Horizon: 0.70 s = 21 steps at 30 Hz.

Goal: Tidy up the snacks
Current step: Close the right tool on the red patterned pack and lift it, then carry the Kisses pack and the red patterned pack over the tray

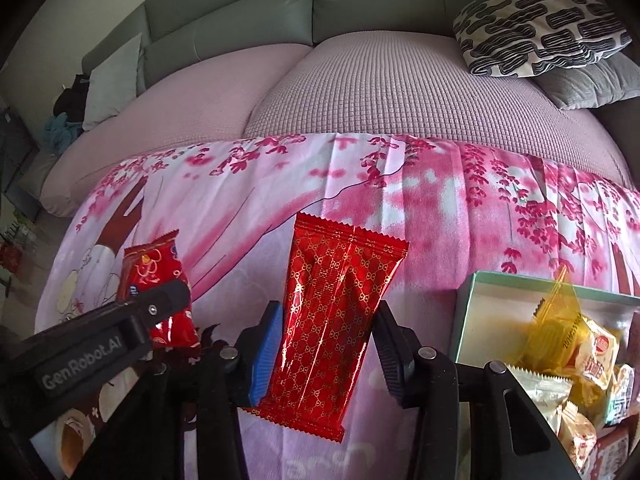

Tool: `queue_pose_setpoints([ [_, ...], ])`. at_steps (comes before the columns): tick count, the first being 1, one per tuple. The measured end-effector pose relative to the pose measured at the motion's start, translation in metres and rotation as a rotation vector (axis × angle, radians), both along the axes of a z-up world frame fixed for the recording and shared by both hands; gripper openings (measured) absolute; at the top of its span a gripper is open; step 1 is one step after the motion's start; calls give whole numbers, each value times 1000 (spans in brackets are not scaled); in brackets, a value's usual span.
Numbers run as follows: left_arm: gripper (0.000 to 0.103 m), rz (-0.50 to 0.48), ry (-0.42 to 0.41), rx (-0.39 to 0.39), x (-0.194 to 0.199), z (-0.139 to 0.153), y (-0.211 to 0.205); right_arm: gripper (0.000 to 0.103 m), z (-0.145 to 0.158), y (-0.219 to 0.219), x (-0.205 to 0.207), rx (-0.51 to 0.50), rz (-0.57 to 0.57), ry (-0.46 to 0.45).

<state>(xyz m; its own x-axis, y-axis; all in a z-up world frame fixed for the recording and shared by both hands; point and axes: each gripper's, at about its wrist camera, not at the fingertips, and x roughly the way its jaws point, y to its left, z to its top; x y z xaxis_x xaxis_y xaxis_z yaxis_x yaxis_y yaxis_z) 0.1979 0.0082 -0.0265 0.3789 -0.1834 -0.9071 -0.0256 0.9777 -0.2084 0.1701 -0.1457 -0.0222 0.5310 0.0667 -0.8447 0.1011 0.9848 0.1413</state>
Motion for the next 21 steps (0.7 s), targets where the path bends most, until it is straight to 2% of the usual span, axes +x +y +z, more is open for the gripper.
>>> queue_pose_setpoints([
  [7, 40, 15, -13, -1, -16, 9, 5, 44, 17, -4, -25, 48, 6, -58],
  [10, 40, 20, -6, -4, -20, 10, 8, 44, 22, -1, -29, 38, 19, -65],
  [15, 40, 33, 15, -4, -27, 5, 17, 44, 10, 2, -25, 43, 15, -24],
  [21, 40, 82, 80, -21, -29, -12, 37, 46, -7, 4, -17, 42, 19, 48],
])
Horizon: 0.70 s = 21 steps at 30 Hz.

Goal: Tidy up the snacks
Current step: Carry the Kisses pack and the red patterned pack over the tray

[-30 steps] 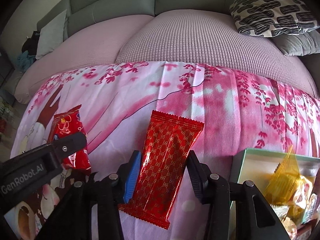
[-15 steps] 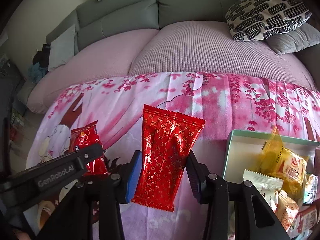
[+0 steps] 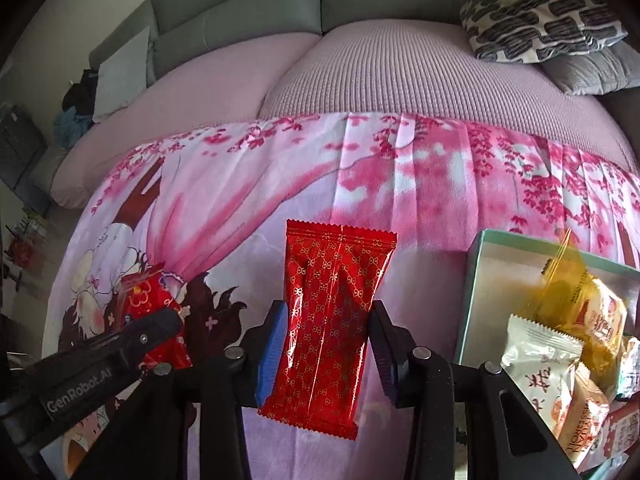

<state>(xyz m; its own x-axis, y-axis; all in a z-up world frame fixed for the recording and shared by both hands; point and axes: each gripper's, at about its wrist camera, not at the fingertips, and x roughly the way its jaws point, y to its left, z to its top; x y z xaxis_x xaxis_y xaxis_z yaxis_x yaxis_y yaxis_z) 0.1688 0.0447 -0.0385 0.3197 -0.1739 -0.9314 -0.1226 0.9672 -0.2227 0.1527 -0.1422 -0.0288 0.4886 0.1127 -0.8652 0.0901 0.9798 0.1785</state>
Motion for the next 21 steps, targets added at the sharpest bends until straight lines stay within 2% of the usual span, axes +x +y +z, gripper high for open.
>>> queue_pose_setpoints([
  [2, 40, 15, -5, -17, 0, 1, 7, 56, -7, -4, 3, 17, -26, 30],
  [5, 40, 21, -6, -36, 0, 1, 12, 59, -17, -8, 6, 51, -50, 73],
  [7, 40, 21, 4, -42, 0, -2, 13, 61, -20, -5, 6, 39, -55, 84],
  [11, 40, 6, 10, -38, 1, -5, 11, 62, -22, 13, 7, -26, -24, 101],
  [16, 40, -15, 11, -33, 3, -8, 7, 62, -29, 38, 5, -194, 2, 106],
  [21, 40, -30, 11, -36, 2, -10, 7, 61, -31, 38, 0, -227, -1, 103],
])
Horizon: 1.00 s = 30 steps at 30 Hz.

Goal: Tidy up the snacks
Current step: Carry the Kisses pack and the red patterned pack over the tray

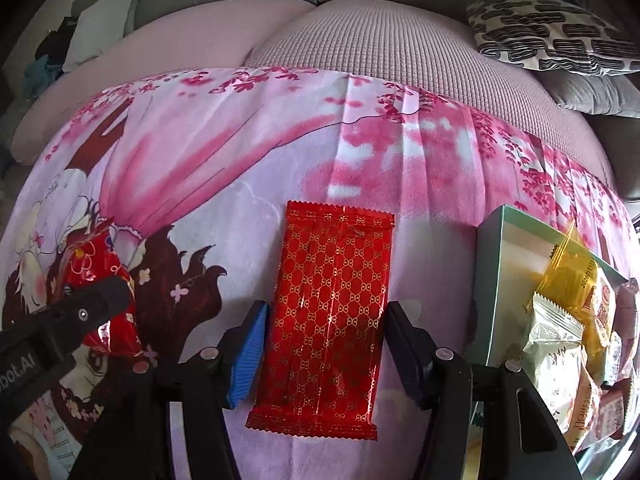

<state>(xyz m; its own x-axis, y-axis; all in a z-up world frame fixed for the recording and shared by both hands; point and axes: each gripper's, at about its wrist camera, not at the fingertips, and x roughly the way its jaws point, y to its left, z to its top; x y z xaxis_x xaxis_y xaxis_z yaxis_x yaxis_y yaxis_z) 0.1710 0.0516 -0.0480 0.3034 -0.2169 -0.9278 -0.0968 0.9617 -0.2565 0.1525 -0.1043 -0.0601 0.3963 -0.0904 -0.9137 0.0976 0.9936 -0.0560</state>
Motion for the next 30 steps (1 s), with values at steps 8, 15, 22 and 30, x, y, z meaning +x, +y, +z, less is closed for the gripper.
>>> queue_pose_setpoints([
  [8, 40, -34, -1, -14, -3, 0, -4, 48, 6, -1, -15, 20, -16, 0],
  [15, 40, -68, -16, -28, -12, 9, -13, 47, 21, -5, -37, 78, -30, -34],
  [22, 40, -127, -65, -44, -25, 31, -33, 47, 54, -13, -70, 133, -40, -121],
  [30, 40, -196, -131, -45, -42, 56, -62, 47, 84, -50, -104, 173, -125, -210],
])
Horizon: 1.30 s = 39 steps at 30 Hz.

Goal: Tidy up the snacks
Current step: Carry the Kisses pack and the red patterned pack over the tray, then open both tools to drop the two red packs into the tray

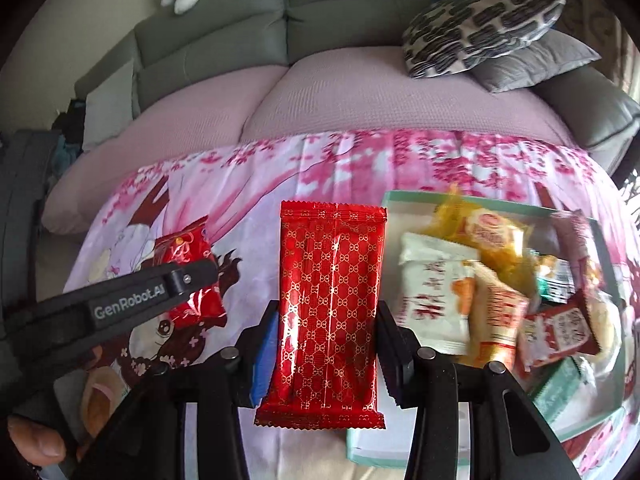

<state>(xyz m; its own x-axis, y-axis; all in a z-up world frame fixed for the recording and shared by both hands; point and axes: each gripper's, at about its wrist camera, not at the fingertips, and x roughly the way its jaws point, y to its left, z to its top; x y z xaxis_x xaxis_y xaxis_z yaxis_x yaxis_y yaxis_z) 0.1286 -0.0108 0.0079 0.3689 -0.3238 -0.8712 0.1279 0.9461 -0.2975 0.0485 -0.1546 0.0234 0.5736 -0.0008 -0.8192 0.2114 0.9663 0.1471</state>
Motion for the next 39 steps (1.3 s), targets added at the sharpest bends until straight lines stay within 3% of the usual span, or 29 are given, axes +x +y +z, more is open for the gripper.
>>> queue_pose_setpoints([
  [11, 40, -202, -99, -14, -36, 26, -66, 47, 14, -100, -50, 43, -234, -39],
  [20, 40, -410, -122, 16, -77, 19, -136, 47, 10, -176, -86, 73, -416, -34],
  [26, 40, -461, -125, 47, -91, 6, -162, 48, 7, -178, -88, 82, -399, -34],
  [39, 40, -437, -160, 79, -89, -5, -172, 48, -11, -172, -78, 91, -353, 0],
])
